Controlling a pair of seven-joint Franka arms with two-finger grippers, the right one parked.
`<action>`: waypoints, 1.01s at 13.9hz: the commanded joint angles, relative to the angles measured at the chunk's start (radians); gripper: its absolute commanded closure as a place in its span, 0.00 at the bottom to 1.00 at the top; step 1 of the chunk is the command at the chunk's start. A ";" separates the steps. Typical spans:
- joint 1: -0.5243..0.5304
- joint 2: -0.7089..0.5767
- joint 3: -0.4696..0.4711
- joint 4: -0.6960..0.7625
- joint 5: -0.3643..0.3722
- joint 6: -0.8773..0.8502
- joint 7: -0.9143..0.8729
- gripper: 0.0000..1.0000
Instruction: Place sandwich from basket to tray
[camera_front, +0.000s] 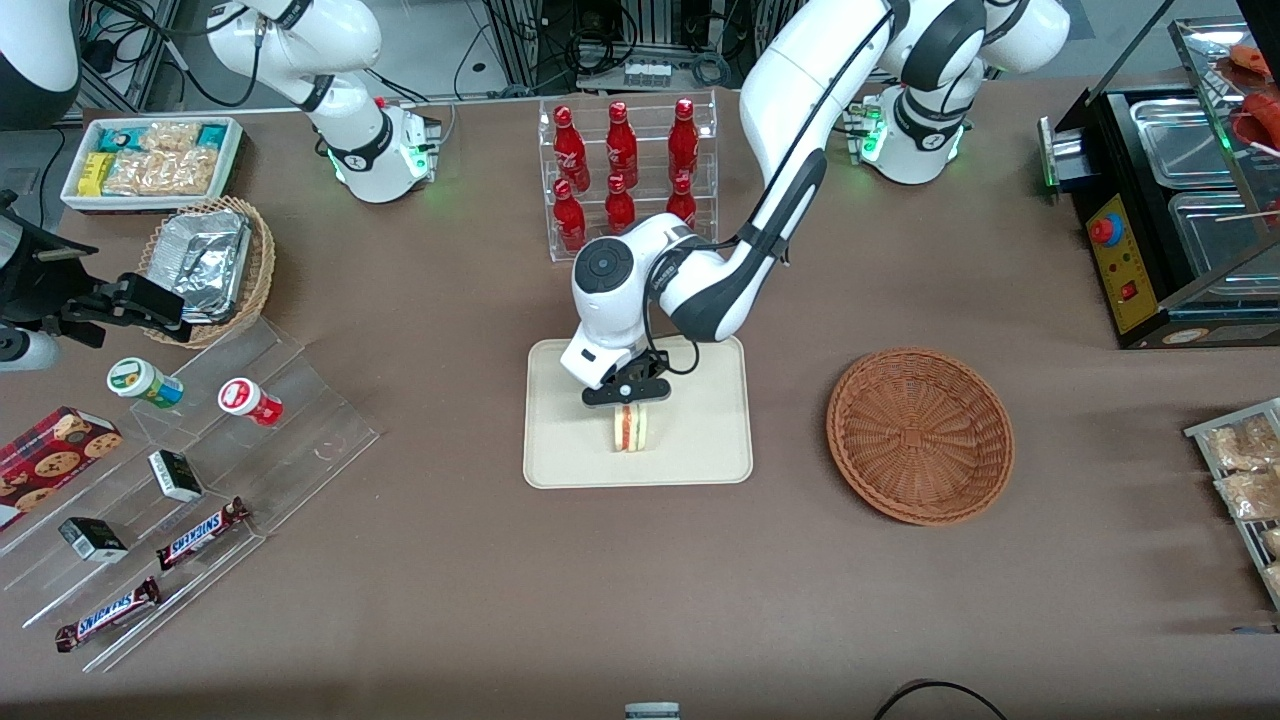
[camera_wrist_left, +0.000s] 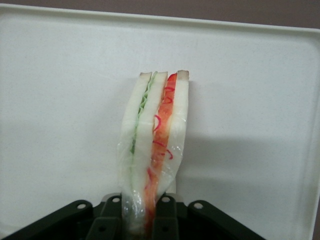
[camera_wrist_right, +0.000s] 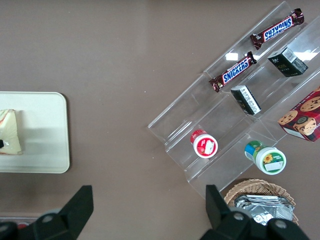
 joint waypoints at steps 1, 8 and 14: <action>-0.013 0.018 0.015 0.032 0.016 -0.001 -0.026 0.01; 0.074 -0.207 0.019 0.032 -0.007 -0.249 -0.031 0.01; 0.295 -0.425 0.021 0.008 -0.049 -0.510 0.063 0.01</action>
